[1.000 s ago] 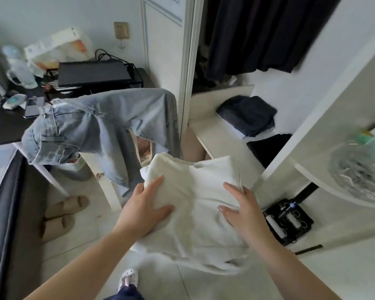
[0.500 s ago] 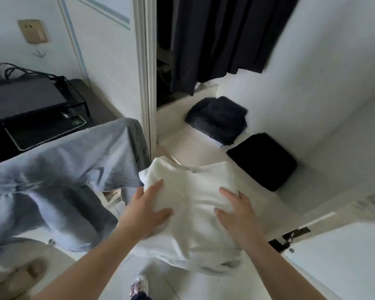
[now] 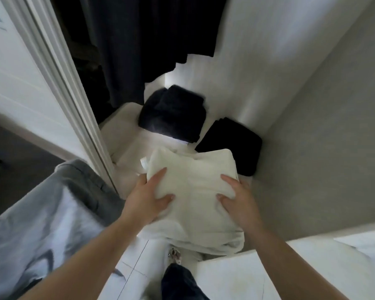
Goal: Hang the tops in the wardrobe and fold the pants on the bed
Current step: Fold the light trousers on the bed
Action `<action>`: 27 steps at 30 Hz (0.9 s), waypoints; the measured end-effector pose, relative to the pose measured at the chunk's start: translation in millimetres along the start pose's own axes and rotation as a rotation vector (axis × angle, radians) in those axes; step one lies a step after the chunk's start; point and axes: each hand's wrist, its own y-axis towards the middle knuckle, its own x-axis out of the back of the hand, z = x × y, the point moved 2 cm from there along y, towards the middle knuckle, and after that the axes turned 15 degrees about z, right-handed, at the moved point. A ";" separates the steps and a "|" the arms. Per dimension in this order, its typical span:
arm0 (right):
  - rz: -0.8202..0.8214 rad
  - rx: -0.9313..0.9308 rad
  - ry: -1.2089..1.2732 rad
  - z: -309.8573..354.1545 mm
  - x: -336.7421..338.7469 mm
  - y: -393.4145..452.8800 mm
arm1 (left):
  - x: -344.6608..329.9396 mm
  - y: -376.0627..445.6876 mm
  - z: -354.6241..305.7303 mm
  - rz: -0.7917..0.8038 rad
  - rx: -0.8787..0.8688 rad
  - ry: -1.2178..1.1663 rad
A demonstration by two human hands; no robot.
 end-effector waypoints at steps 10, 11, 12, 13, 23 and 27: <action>-0.154 -0.072 0.103 -32.8 52.8 111.7 | 0.0 160.9 -47.5 0.138 -0.086 0.142; -0.180 -0.071 0.123 -38.9 59.6 127.9 | -1.7 182.0 -53.6 0.151 -0.103 0.159; -0.199 -0.075 0.133 -45.8 66.3 143.3 | -4.2 202.0 -58.6 0.166 -0.119 0.174; -0.213 -0.085 0.141 -53.2 72.0 158.7 | -6.4 221.1 -63.9 0.176 -0.131 0.177; -0.284 -0.238 0.189 -122.4 126.2 279.8 | -44.5 374.1 -108.8 0.219 -0.233 0.263; -0.354 -0.204 0.211 -125.6 158.3 308.1 | -43.3 402.0 -137.9 0.147 -0.282 0.226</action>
